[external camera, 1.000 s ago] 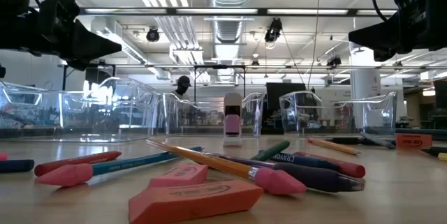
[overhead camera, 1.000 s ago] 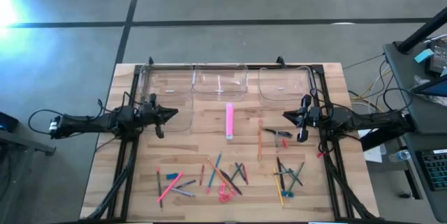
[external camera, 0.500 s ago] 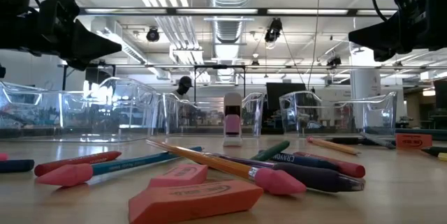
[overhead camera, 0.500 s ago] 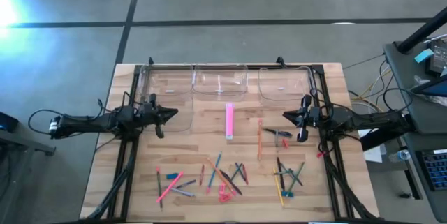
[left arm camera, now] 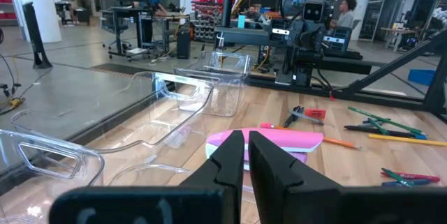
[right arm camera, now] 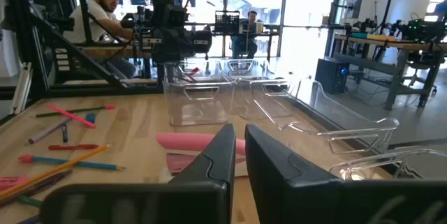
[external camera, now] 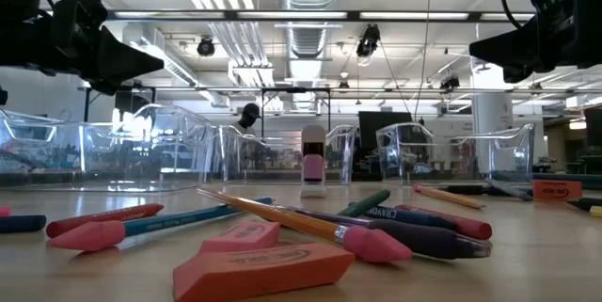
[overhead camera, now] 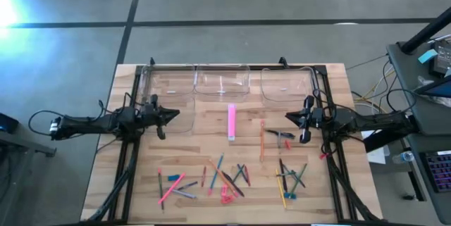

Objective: Sort crayons/erasers/pens/pencils in bins

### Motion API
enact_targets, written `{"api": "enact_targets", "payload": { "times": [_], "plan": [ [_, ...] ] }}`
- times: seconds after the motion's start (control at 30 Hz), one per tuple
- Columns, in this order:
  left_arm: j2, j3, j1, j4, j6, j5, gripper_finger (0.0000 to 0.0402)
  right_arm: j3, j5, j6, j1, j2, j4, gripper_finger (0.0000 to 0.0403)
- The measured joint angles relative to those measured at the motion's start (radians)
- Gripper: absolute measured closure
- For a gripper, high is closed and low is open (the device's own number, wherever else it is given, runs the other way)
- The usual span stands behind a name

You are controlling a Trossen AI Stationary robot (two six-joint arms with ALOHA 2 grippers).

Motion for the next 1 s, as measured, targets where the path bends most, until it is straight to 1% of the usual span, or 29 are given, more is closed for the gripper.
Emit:
{"api": "enact_targets", "payload": {
  "times": [0.8, 0.93, 1.0],
  "plan": [
    [0.0, 0.0, 0.0, 0.0, 0.003, 0.0, 0.0393, 0.0, 0.0, 0.0, 0.0, 0.0, 0.0, 0.0376],
    [0.0, 0.0, 0.0, 0.0, 0.151, -0.001, 0.0393, 0.0, 0.0, 0.0, 0.0, 0.0, 0.0, 0.0376],
    [0.0, 0.0, 0.0, 0.0, 0.188, -0.001, 0.0393, 0.0, 0.0, 0.0, 0.0, 0.0, 0.0, 0.0376]
  ]
}}
